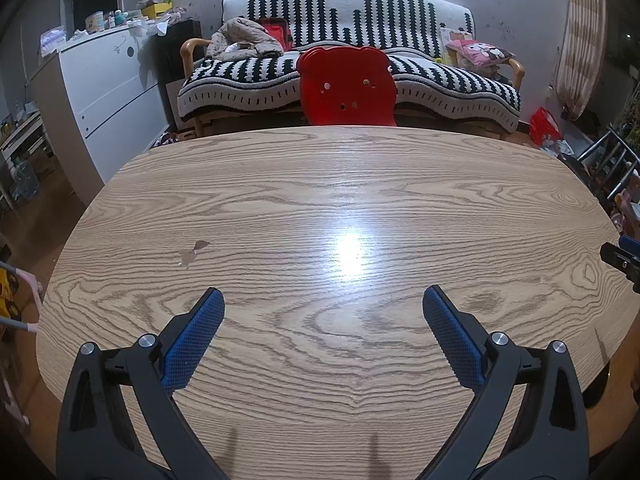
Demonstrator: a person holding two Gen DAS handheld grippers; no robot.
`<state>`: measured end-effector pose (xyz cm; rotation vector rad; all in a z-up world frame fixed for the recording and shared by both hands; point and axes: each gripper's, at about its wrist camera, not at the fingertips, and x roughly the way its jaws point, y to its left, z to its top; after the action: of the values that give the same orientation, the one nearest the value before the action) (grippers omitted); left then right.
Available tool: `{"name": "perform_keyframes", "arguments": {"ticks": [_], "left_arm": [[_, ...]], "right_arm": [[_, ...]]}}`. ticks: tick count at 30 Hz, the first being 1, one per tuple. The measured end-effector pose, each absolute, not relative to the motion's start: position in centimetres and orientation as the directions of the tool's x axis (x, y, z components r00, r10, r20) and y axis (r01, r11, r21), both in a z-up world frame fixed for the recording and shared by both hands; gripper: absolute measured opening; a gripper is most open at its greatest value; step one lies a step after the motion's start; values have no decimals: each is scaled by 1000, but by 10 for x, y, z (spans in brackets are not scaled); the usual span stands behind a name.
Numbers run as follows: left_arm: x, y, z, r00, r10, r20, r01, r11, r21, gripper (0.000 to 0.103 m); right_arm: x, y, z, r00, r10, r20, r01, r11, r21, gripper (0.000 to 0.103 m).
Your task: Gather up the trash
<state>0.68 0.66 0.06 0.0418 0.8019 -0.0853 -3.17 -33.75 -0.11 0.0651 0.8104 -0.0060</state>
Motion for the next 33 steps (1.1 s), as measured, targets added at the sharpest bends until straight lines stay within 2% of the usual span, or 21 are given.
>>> {"name": "perform_keyframes", "arguments": {"ticks": [33], "left_arm": [[7, 7, 1, 692, -54, -720, 83, 997, 6, 96]], "right_arm": [[-32, -337, -1, 689, 20, -724, 31, 998, 56, 96]]}}
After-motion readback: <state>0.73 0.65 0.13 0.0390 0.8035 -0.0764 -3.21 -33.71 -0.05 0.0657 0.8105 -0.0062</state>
